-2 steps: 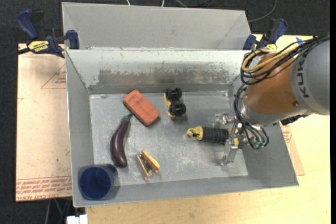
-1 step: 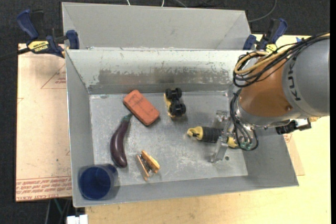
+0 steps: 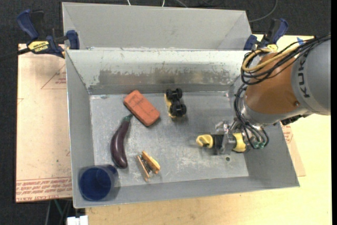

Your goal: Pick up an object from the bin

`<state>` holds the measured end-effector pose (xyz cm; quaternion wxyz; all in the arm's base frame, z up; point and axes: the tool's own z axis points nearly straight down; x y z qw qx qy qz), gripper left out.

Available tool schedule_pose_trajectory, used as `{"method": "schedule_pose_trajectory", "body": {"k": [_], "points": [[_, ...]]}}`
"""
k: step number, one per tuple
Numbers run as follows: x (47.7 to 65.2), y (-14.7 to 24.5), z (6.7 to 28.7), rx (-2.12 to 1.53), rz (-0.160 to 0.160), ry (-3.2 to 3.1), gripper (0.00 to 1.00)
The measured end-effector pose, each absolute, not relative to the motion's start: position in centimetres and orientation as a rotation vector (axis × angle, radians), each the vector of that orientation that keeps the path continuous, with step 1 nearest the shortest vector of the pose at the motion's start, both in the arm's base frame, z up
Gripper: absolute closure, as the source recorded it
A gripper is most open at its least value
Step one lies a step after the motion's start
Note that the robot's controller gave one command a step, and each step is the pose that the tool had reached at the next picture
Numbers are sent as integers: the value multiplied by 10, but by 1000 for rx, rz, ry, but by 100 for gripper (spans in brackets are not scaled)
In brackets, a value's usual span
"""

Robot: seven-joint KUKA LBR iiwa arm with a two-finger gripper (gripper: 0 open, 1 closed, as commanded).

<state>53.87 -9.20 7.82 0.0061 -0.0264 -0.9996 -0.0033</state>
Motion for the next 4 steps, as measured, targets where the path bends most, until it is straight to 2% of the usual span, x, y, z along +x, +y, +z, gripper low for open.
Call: {"method": "schedule_pose_trajectory", "body": {"k": [2,4], "points": [[539,-92,80,-82,-10,-3128,100],[537,-91,142,-82,-13,-3122,100]]}}
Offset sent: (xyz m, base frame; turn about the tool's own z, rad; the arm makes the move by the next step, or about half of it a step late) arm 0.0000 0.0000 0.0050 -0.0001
